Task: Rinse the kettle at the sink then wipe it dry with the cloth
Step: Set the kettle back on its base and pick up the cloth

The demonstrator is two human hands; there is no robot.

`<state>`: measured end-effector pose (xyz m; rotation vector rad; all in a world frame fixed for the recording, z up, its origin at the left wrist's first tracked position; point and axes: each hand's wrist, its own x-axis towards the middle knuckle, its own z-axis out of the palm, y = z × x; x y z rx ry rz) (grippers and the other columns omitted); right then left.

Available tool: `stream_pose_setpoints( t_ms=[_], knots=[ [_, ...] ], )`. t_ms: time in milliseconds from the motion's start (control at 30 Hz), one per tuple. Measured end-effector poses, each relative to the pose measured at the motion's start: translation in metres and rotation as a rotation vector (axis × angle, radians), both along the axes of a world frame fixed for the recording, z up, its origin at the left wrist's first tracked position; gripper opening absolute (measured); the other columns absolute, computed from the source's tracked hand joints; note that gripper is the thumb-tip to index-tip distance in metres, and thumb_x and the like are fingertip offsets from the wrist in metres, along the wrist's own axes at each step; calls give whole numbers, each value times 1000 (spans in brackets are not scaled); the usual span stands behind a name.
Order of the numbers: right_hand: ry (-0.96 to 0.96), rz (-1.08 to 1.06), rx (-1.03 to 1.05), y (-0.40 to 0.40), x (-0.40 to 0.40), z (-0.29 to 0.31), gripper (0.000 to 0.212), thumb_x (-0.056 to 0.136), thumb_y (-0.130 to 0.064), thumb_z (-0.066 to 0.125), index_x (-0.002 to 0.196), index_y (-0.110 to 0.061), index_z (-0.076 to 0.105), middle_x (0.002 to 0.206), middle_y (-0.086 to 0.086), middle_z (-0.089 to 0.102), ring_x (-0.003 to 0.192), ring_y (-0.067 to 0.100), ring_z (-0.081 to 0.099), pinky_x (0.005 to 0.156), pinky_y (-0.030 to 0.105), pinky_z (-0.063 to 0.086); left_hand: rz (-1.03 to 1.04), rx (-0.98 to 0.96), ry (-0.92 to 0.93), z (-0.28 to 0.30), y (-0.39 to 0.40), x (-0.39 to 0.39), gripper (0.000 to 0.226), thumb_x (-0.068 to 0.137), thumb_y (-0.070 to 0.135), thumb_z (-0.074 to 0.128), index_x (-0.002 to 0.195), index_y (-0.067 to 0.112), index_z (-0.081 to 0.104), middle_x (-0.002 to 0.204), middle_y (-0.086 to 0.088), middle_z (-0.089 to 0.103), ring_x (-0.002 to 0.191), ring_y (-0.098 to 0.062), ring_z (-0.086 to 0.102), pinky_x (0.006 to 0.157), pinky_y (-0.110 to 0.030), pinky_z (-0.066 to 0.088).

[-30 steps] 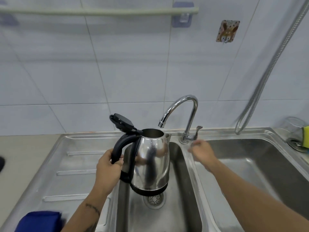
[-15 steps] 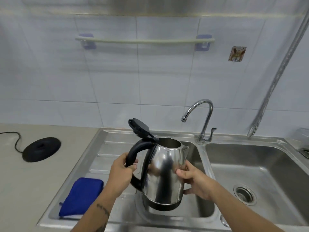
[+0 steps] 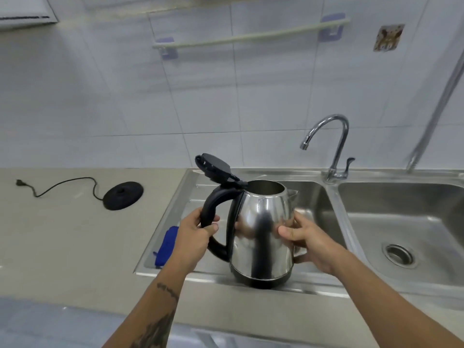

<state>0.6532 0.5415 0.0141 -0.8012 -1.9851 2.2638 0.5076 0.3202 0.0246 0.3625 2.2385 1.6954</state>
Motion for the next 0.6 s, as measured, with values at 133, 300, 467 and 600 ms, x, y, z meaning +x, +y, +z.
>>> stream_pose_setpoints(
  t_ms=[133,300,467,600],
  knots=[
    [8,1,25,-23,-6,12,19,86,-14,75,99,-22,62,92,-7,74,79,14,63,79,38,47,14,40,-19,3,-26,-5,29,86,-1,66,97,26,70,97,6,76,99,-21,69,99,-47,52],
    [11,22,64,-64,-35,26,38,82,-20,79,115,-15,61,82,-14,75,82,16,65,80,41,45,-6,93,-32,12,-72,-33,28,86,-7,66,98,17,70,99,0,76,103,-26,70,89,-40,55],
    [37,38,92,-126,-86,29,42,63,-32,79,100,-21,61,84,-13,75,85,18,63,85,46,46,-115,68,-60,16,-140,-94,35,90,-8,61,105,22,71,104,2,76,105,-20,70,95,-46,55],
    [56,8,92,-185,-136,19,40,65,-29,77,99,-20,58,78,-13,69,78,16,58,83,46,46,-185,42,-74,13,-197,-155,38,91,-11,58,109,21,69,106,3,76,107,-19,70,97,-46,53]
  ],
)
